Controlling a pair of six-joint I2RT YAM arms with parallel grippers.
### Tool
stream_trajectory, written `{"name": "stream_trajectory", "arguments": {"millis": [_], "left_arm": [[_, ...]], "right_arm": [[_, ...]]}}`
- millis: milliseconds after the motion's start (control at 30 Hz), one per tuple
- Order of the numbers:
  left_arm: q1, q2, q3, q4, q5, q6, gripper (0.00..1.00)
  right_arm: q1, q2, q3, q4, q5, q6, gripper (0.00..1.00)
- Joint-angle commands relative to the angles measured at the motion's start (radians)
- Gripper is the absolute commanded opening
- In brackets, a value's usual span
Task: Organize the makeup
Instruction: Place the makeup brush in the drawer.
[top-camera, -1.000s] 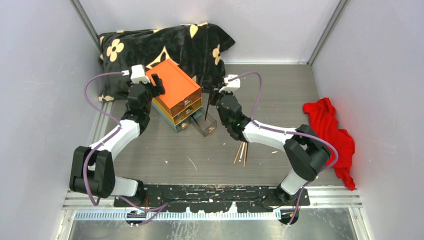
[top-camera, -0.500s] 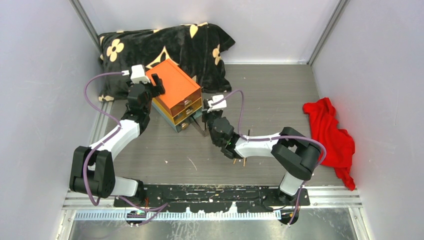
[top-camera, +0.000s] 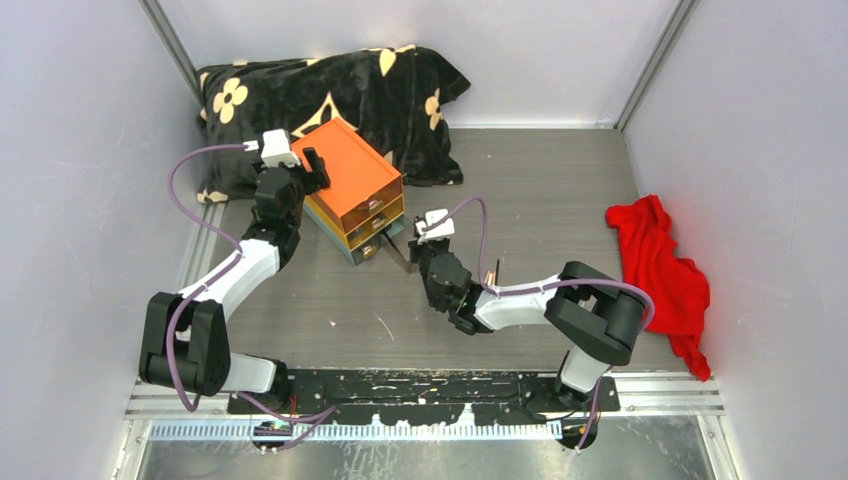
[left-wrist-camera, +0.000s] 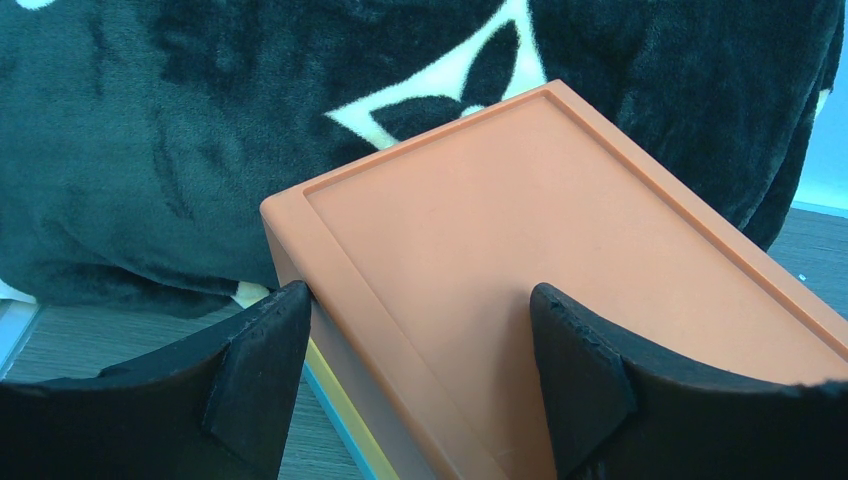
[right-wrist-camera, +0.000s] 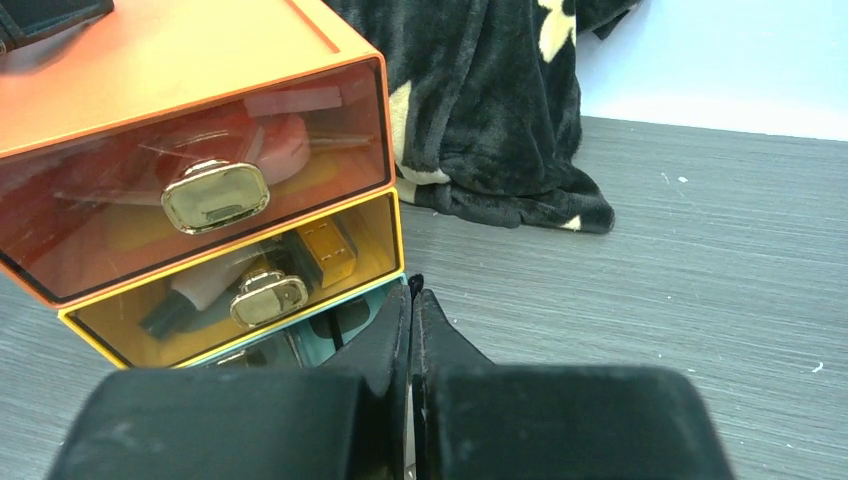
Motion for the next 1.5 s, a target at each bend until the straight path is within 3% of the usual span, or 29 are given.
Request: {"name": "stream_trajectory", "arguments": {"millis": [0,700,1267,1467], "left_arm": [[-0.029,0.07,-0.061,-0.291,0.16,0.051,0.77],[-0.029,0.074,-0.058,-0.294,0.161,0.053,0.77],[-0.029,0.072,-0.058,-0.295,0.16,0.052,0.77],[-0.029,0.074,-0.056,-0.294,0.16,0.052,0.77]], "right_arm": [[0.02,-0.059,-0.023,0.008,0.027,0.001,0.01],[0.159,-0.124,-0.073,-0.059,0.123,-0.105,0.01],[0.23,-0.129,-0.118,-0.403,0.166,0.206,0.01],[0.23,-0.065,-0.047,-0.466,0.168,0.211,0.01]]}}
